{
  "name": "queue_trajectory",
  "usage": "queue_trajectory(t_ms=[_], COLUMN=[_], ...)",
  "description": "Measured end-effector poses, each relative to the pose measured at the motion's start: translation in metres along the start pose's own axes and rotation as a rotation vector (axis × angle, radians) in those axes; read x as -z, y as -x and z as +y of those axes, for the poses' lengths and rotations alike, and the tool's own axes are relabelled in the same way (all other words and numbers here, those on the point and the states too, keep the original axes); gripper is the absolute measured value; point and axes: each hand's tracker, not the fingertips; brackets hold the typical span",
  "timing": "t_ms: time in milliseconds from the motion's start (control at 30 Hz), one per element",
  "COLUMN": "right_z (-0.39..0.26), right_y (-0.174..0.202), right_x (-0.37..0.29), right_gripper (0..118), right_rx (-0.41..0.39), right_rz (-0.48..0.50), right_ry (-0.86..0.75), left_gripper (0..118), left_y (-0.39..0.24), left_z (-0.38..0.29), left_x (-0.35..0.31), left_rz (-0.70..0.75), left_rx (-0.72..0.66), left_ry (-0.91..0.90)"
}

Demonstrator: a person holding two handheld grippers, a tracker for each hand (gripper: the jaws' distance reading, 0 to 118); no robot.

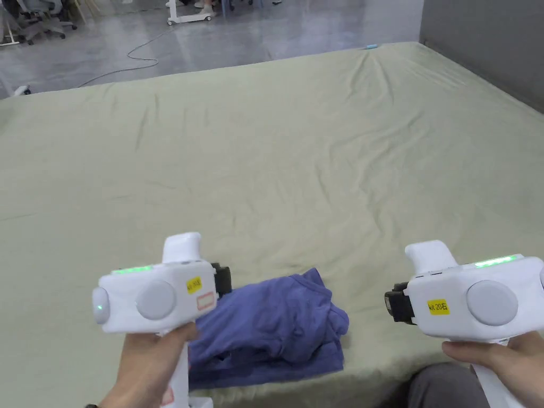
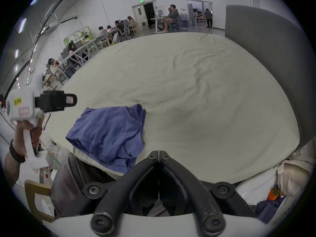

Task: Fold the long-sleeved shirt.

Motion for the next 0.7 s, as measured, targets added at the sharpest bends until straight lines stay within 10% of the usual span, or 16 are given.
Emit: queue_trajectory(t_ms=[267, 533, 700], right_z=[-0.010, -0.010, 0.012], right_y=[-0.005, -0.006, 0.012], right_x=[-0.004, -0.002, 0.027], right_gripper=[0, 0, 0], right_rx=[0.003, 0.057, 0.154], right_rz=[-0.008, 0.020, 0.201], right_ry=[0.002, 0.010, -0.003], left_gripper=[0, 0, 0], left_y=[-0.096, -0.135, -0.085], left_z=[-0.054, -0.057, -0.032], left_x=[0.069, 0.079, 0.025], left_rz=[-0.027, -0.178, -0.271], left_rx=[0.306, 0.217, 0.092], left_ry=[0.171, 0.223, 0.165])
